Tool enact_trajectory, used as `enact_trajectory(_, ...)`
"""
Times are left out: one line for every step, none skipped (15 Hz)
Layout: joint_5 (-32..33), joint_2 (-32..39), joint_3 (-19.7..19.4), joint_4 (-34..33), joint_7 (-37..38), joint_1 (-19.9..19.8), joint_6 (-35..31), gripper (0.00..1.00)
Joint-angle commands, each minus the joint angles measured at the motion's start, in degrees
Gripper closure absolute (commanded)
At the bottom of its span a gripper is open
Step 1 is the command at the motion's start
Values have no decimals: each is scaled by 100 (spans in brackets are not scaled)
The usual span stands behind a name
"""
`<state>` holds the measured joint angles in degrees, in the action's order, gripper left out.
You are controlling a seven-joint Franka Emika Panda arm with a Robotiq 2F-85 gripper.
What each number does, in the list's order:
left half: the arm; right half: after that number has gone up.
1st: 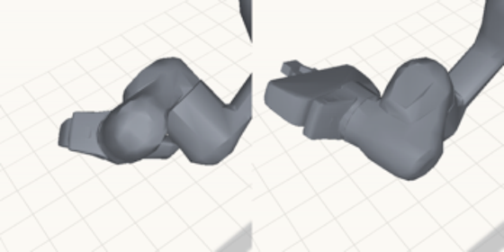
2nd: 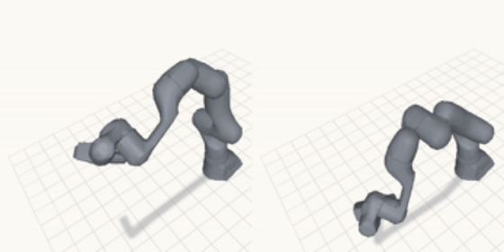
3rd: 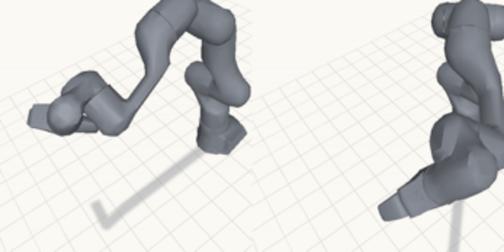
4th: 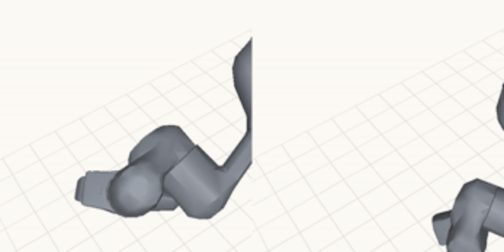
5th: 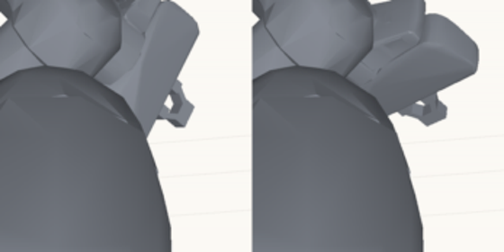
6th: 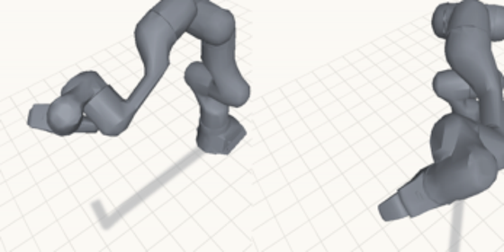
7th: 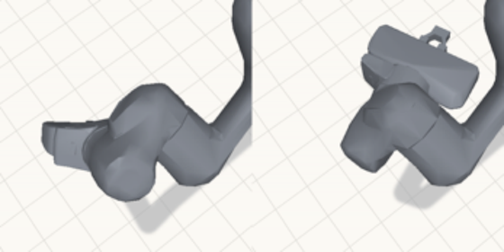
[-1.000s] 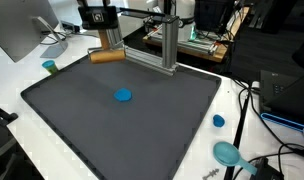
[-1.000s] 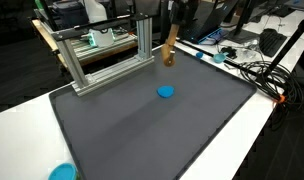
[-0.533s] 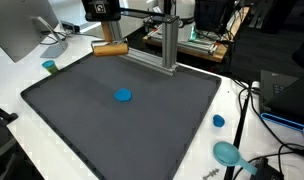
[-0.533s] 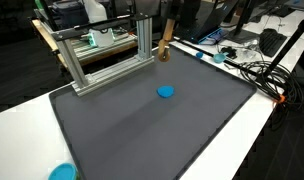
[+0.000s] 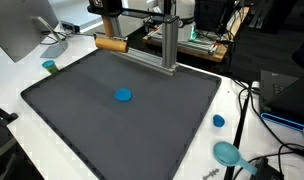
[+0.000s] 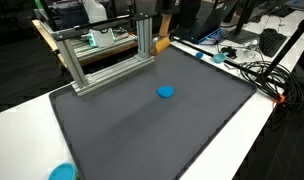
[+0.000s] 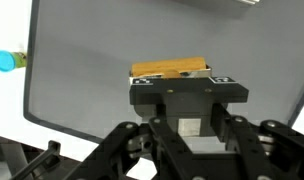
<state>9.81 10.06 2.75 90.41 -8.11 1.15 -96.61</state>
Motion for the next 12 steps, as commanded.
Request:
enact_trajectory(-113,-806,-136,746,991,-7,4,79)
enact_trajectory(-287,-1008,-148,984,813,-66,38,79)
enact_trajectory(-441,-1193,-182,1199,804,-111,17,79)
enact_trajectory(-562,-1378,-206,1432,668,-131,-30,79)
enact_trajectory(-589,-1545,-230,1674,542,-138,-92,79)
enact_trajectory(-773,-1678,-265,1880,346,-155,-91,79)
enact_trajectory(-950,-1797,-297,2110,114,-150,-124,79)
enact_trajectory(-996,-1879,-325,2318,8,-144,-149,79)
enact_trajectory(-1089,-1944,-359,2527,-157,-139,-167,79)
enact_trajectory(-1133,-1979,-383,2683,-294,-133,-107,79)
enact_trajectory(-1168,-1995,-401,2777,-336,-133,-57,79)
enact_trajectory(-949,-1710,-340,2374,-86,-114,18,54)
